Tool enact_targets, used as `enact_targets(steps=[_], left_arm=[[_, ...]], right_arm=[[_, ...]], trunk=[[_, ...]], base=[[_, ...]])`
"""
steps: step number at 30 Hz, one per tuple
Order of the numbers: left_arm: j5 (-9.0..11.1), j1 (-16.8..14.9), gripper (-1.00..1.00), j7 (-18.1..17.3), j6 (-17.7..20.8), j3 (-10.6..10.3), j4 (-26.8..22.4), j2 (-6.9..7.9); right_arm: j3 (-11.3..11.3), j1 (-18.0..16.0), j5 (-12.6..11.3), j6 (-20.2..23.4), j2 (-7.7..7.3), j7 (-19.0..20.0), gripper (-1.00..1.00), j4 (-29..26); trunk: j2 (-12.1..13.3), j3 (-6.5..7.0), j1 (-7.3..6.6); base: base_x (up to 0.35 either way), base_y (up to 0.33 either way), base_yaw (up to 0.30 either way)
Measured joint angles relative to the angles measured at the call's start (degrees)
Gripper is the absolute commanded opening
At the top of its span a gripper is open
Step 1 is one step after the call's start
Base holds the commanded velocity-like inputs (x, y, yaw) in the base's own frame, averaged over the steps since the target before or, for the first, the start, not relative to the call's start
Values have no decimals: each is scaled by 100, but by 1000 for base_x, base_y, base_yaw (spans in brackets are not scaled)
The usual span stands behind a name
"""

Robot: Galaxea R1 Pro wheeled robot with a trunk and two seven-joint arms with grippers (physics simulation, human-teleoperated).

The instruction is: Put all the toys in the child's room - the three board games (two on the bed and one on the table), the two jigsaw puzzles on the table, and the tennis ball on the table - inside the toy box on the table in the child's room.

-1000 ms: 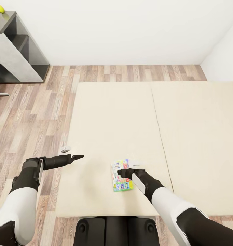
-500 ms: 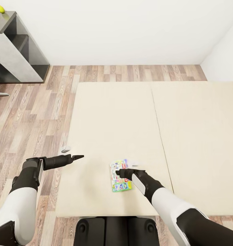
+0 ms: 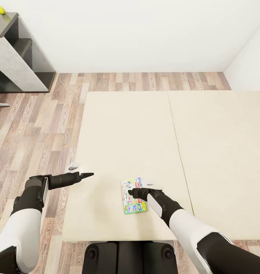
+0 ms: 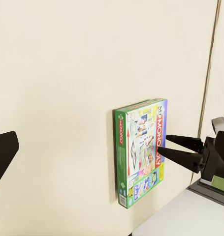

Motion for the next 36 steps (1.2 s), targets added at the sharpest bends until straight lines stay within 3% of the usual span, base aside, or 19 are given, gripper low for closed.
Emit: enact_targets(steps=[14, 36], left_arm=[[28, 0, 100, -7, -6, 7, 0, 8], [53, 26, 100, -16, -4, 18, 0, 17]], right_arm=[[-4, -2, -9, 8, 0, 255, 100, -8], [24, -3, 5, 9, 0, 182, 100, -1]], trunk=[[0, 0, 0], [0, 0, 0]], base=[[0, 0, 0], [0, 0, 0]])
